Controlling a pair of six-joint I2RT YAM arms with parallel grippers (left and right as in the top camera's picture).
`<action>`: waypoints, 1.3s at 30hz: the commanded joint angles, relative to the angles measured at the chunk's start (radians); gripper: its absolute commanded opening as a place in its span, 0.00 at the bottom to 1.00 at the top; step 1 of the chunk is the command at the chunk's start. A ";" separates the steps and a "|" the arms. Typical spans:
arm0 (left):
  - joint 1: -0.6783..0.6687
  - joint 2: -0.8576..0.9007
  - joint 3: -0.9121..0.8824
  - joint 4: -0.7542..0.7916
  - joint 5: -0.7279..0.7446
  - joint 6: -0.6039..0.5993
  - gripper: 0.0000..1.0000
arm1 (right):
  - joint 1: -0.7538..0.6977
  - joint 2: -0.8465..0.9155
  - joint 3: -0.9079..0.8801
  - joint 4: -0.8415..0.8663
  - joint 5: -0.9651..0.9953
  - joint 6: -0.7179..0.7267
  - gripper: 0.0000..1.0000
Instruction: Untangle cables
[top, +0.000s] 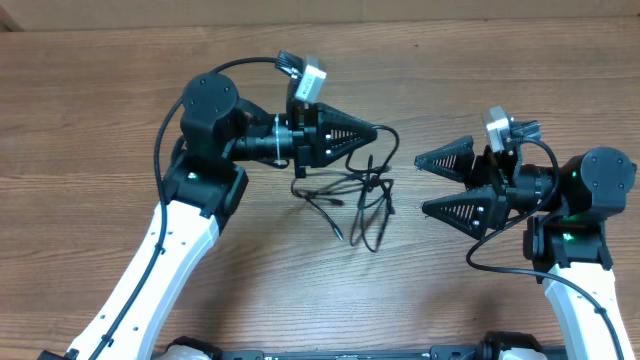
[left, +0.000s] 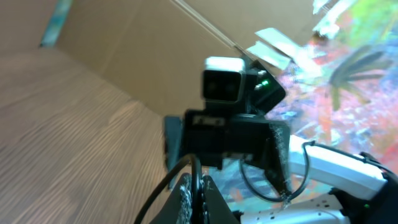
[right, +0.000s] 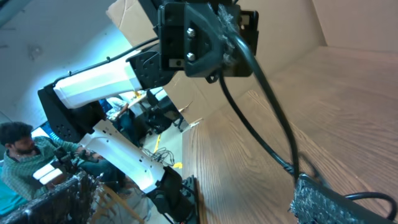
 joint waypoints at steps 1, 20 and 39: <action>0.043 0.001 0.016 -0.104 -0.026 0.120 0.04 | 0.004 -0.014 0.019 -0.020 -0.032 0.008 1.00; 0.031 0.004 0.014 -0.985 -0.672 0.634 0.95 | 0.004 0.102 0.019 -0.037 -0.013 0.007 1.00; 0.016 0.004 0.014 -1.214 -0.867 0.541 1.00 | 0.004 0.117 0.019 -0.037 0.002 0.007 1.00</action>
